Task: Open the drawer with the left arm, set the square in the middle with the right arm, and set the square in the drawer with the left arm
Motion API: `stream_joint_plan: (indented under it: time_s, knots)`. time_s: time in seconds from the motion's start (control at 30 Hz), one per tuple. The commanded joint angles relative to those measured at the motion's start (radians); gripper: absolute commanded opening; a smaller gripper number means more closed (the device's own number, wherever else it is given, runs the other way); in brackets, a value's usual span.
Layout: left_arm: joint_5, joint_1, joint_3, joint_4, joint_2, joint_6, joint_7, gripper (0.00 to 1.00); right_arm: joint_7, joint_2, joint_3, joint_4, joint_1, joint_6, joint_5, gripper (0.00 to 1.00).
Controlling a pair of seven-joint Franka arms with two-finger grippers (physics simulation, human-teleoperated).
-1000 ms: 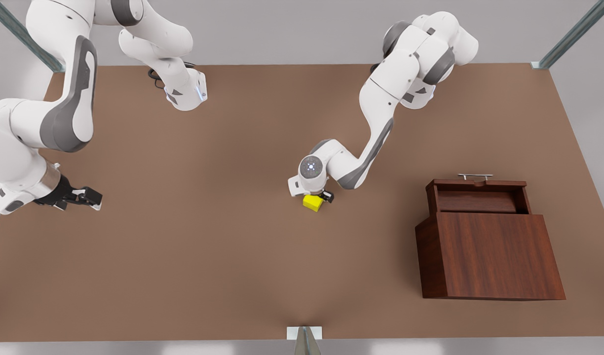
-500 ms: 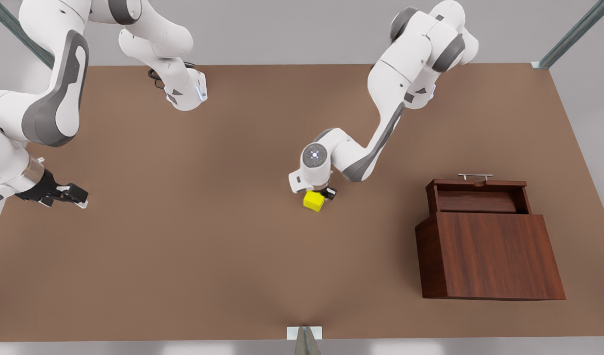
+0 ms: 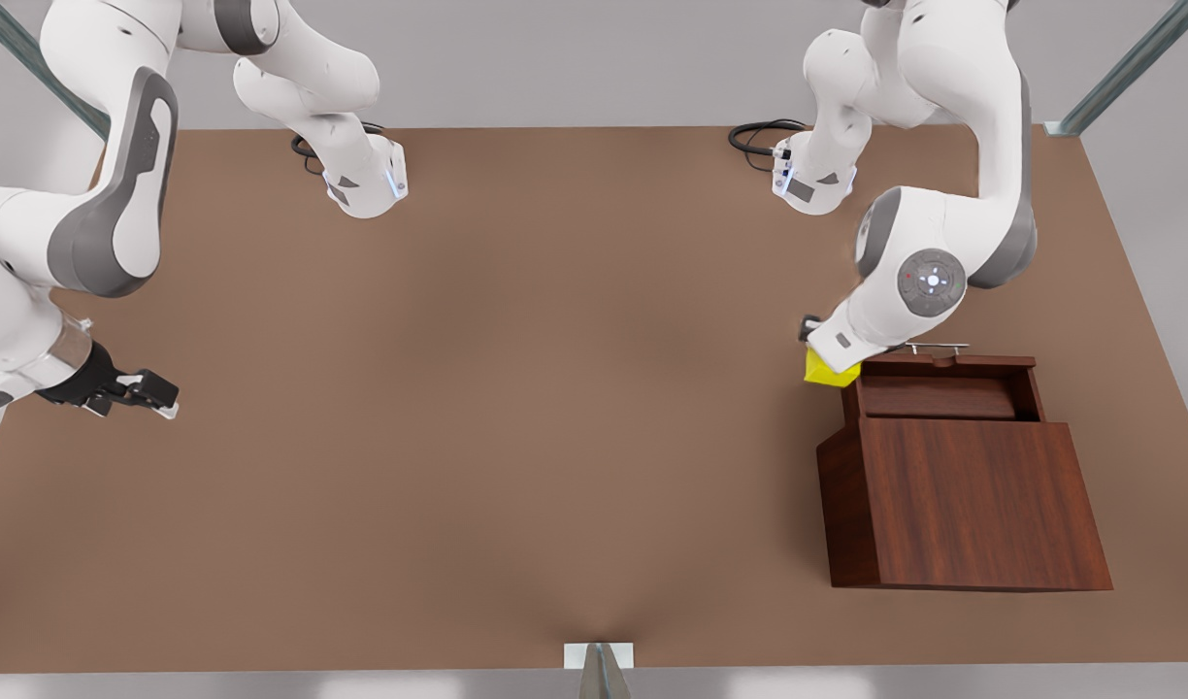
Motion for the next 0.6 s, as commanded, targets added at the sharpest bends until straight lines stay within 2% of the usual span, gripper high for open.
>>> stream_joint_plan:
  time_s: [0.0, 0.17, 0.33, 0.57]
  knots:
    - [-0.024, -0.005, 0.018, -0.001, 0.0, -0.001, 0.011, 0.67, 0.0, 0.0, 0.0, 0.0, 0.0, 0.0, 0.0, 1.0]
    - [-0.024, -0.003, 0.153, -0.01, 0.028, 0.015, 0.119, 0.67, 0.0, 0.0, 0.0, 0.0, -0.001, 0.002, 0.0, 1.0]
    - [-0.024, 0.007, 0.213, -0.01, 0.071, 0.064, 0.133, 0.68, 0.0, 0.0, -0.002, 0.0, 0.0, 0.002, 0.002, 1.0]
    - [-0.039, 0.041, 0.221, -0.012, 0.135, 0.081, 0.156, 0.7, 0.0, 0.0, -0.002, 0.0, -0.001, 0.0, 0.002, 1.0]
